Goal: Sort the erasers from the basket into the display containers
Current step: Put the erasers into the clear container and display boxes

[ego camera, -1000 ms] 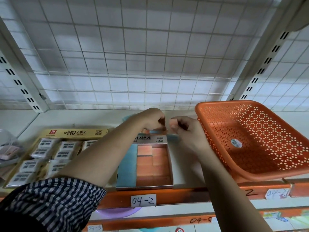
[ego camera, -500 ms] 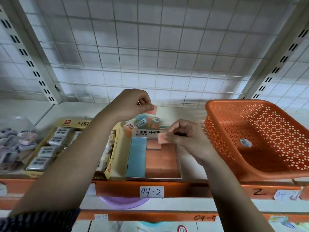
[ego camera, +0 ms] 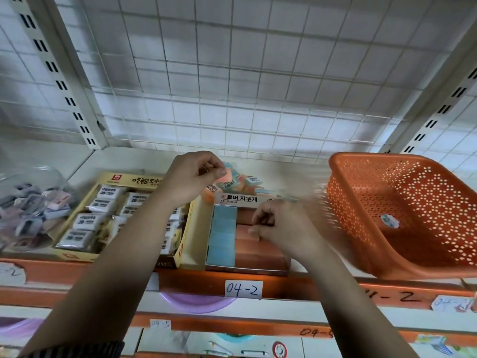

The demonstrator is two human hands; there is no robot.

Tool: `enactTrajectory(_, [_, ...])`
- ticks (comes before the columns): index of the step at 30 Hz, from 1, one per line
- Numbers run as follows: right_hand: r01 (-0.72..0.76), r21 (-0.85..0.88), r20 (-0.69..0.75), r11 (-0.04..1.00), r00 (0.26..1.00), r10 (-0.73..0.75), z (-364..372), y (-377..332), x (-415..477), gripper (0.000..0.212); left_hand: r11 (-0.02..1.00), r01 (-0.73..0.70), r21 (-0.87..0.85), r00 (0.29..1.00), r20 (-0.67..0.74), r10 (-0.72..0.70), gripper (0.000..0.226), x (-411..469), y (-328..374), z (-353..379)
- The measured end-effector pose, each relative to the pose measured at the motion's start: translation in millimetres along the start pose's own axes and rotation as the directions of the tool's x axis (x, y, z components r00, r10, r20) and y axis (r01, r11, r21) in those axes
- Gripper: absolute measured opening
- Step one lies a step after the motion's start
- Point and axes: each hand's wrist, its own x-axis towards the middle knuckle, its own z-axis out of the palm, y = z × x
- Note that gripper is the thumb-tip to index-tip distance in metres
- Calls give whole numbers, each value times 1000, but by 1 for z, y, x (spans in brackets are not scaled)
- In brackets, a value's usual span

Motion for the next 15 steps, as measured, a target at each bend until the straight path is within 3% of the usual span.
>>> enactTrajectory(4, [2, -30, 84, 1000, 996, 0, 0, -1, -1, 23, 997, 13, -76, 1000, -23, -15, 10, -1, 0, -1])
enactTrajectory(13, [114, -69, 17, 991, 993, -113, 7, 4, -4, 18, 966, 57, -252, 988, 152, -18, 29, -7, 9, -2])
enactTrajectory(15, [144, -11, -69, 990, 987, -144, 6, 6, -4, 12, 959, 55, -276, 983, 186, -3, 33, -8, 13, -2])
